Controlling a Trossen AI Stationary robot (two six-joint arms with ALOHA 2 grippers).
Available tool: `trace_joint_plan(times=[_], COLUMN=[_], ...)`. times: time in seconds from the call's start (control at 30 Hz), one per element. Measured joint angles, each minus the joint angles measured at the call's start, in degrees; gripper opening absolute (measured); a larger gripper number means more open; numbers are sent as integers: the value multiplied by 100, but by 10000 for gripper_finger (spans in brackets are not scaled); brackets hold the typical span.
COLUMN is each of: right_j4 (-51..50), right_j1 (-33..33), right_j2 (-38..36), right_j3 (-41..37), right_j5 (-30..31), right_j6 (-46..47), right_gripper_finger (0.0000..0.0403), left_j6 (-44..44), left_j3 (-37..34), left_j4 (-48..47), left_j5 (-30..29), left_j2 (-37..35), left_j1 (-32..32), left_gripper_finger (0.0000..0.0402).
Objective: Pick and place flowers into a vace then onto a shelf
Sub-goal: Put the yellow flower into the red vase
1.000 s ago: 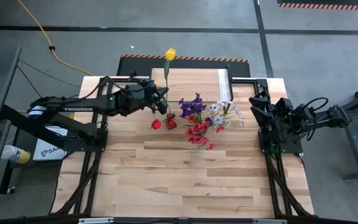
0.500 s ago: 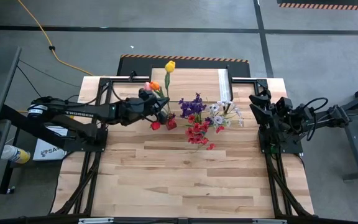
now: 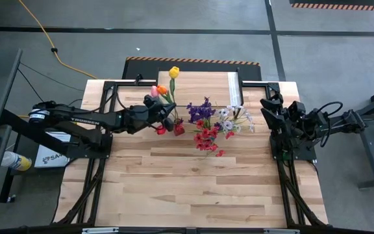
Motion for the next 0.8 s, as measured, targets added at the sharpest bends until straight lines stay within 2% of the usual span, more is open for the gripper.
trace_joint_plan(times=[0.3, 0.8], right_j4=[-2, -85], right_j1=[1, 1], right_j2=[4, 4], right_j3=[0, 0], right_j5=[-107, -260], right_j6=[2, 4], right_gripper_finger=[205, 204], left_j6=[151, -139], left_j3=[-7, -5], left_j4=[506, 238], left_j5=[-45, -177], left_j2=[499, 845], left_j1=[-1, -4], left_gripper_finger=[20, 27])
